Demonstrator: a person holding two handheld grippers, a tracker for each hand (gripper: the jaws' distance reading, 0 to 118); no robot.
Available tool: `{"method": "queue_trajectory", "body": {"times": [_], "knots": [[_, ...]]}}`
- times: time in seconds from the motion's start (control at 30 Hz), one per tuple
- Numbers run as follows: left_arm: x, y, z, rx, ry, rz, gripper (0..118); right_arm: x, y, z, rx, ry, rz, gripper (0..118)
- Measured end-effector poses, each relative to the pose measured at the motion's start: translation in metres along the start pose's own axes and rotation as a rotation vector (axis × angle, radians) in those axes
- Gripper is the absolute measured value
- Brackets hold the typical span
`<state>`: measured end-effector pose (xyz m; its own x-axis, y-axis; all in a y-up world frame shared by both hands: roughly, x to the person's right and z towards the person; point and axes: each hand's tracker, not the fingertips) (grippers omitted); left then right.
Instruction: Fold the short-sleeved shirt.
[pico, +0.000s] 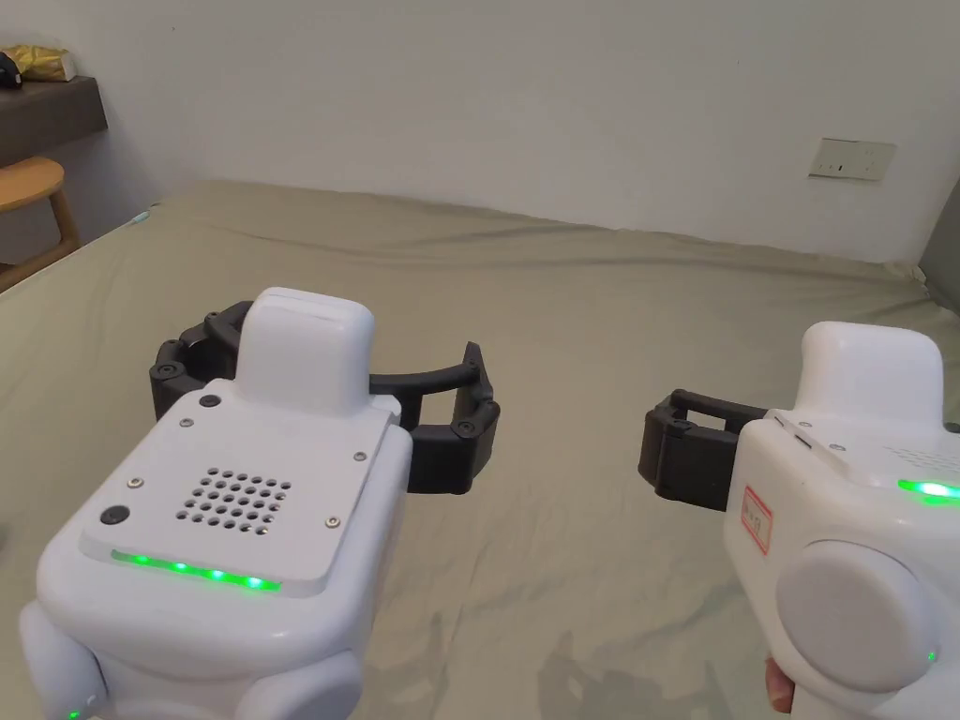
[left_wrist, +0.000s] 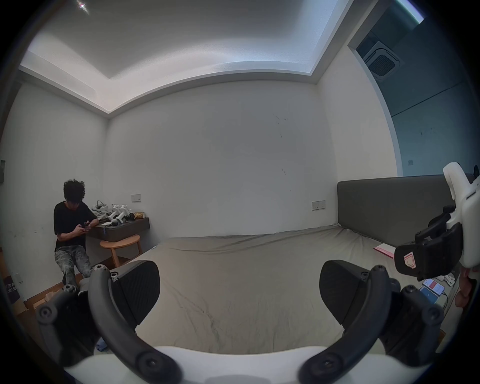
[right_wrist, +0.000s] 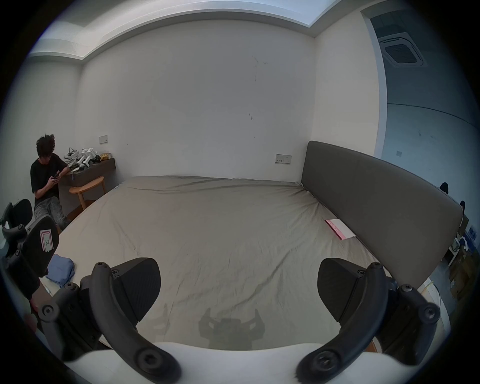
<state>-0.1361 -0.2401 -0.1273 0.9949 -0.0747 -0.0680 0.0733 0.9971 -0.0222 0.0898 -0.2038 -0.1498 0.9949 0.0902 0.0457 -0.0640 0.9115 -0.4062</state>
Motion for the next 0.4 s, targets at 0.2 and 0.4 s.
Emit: {"method": "queue_trajectory", "body": {"times": [0.2,0.4], "knots": [[-0.0026,-0.0012,-0.0029,-0.001,0.007,0.003,118,-0.0010,-0.0033,-0.0011,0.006,0.023,-0.005,118],[-0.0013,-0.0038,-0.0061,-0.014,0.005,0.002,118,0.0042,-0.0058,-0.0077,-0.069,0.125,-0.056,118]]}}
